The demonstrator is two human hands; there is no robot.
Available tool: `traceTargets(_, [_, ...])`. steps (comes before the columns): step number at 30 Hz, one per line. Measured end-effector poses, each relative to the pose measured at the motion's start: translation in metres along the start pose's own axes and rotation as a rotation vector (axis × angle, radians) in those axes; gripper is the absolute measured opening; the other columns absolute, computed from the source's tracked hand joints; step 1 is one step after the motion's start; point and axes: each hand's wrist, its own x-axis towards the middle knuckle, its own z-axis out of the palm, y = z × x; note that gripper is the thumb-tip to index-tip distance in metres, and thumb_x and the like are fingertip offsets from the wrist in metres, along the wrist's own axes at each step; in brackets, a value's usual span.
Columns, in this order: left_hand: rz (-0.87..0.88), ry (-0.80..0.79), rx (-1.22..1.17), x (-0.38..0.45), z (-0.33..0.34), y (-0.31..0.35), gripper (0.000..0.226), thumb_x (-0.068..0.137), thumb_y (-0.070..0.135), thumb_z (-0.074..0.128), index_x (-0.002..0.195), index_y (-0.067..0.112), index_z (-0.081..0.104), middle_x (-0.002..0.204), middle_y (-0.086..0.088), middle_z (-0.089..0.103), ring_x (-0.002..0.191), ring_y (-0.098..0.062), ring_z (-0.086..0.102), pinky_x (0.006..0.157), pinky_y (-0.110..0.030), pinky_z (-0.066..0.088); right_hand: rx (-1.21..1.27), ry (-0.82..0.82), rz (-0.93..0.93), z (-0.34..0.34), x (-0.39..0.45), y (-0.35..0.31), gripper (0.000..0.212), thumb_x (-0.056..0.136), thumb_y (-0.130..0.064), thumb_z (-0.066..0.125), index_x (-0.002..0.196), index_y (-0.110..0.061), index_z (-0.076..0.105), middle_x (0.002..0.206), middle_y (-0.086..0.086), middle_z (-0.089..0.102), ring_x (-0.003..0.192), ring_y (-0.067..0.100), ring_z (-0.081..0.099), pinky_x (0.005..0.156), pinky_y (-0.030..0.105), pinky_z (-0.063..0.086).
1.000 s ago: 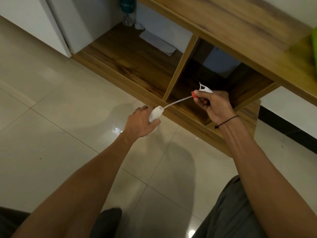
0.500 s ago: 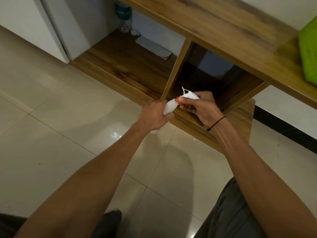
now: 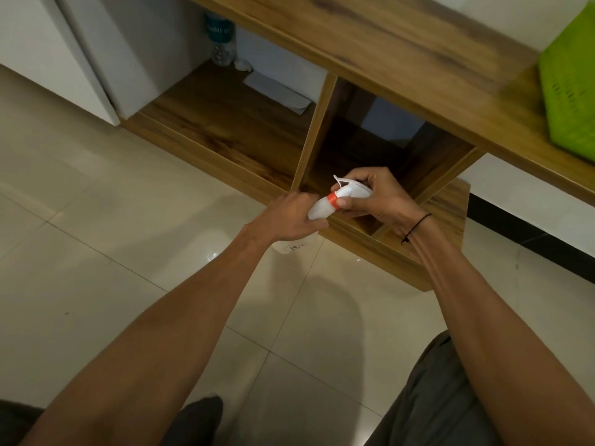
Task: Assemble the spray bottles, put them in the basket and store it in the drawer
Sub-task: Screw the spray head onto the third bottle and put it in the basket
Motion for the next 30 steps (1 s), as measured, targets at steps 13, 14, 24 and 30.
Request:
traceTargets(13, [-0.026,-0.088,-0.071,0.017,0.000,0.017,0.037,0.096,0.042,0.068,0.120,0.014,0.063,0.098,0.002,0.057,0.088,-0.016,0.060,0.073,-0.031,0.045,-0.093,0.079,-0.082,-0.013,-0.007,0.009,0.029,0.084,-0.022,0.085,0.109,-0.012,0.074,0.107,0.004,0.072,0.098,0.008,0.070,0.077,0.021,0.061])
traceTargets(14, [-0.037,-0.140,-0.084,0.017,-0.003,0.016,0.037,0.096,0.042,0.068,0.121,0.015,0.062,0.098,0.002,0.057,0.089,-0.016,0.061,0.073,-0.030,0.045,-0.104,0.060,-0.091,-0.014,-0.008,0.008,0.030,0.084,-0.022,0.085,0.110,-0.012,0.074,0.110,0.006,0.071,0.100,0.010,0.069,0.079,0.023,0.061])
traceTargets(24, [0.050,0.023,0.151,0.020,0.005,0.020,0.041,0.092,0.047,0.066,0.123,0.020,0.063,0.100,0.004,0.060,0.096,-0.017,0.055,0.073,-0.034,0.041,-0.119,0.167,0.078,-0.006,-0.006,0.013,0.033,0.085,-0.033,0.085,0.098,-0.007,0.069,0.084,0.012,0.079,0.072,0.023,0.080,0.067,0.035,0.067])
traceTargets(30, [0.016,0.087,0.316,0.018,0.013,0.029,0.043,0.092,0.045,0.067,0.127,0.020,0.060,0.121,-0.004,0.070,0.123,-0.030,0.055,0.099,-0.057,0.048,-0.184,0.169,0.133,-0.003,-0.006,0.011,0.036,0.085,-0.034,0.085,0.101,-0.006,0.070,0.089,0.014,0.077,0.079,0.026,0.080,0.071,0.045,0.068])
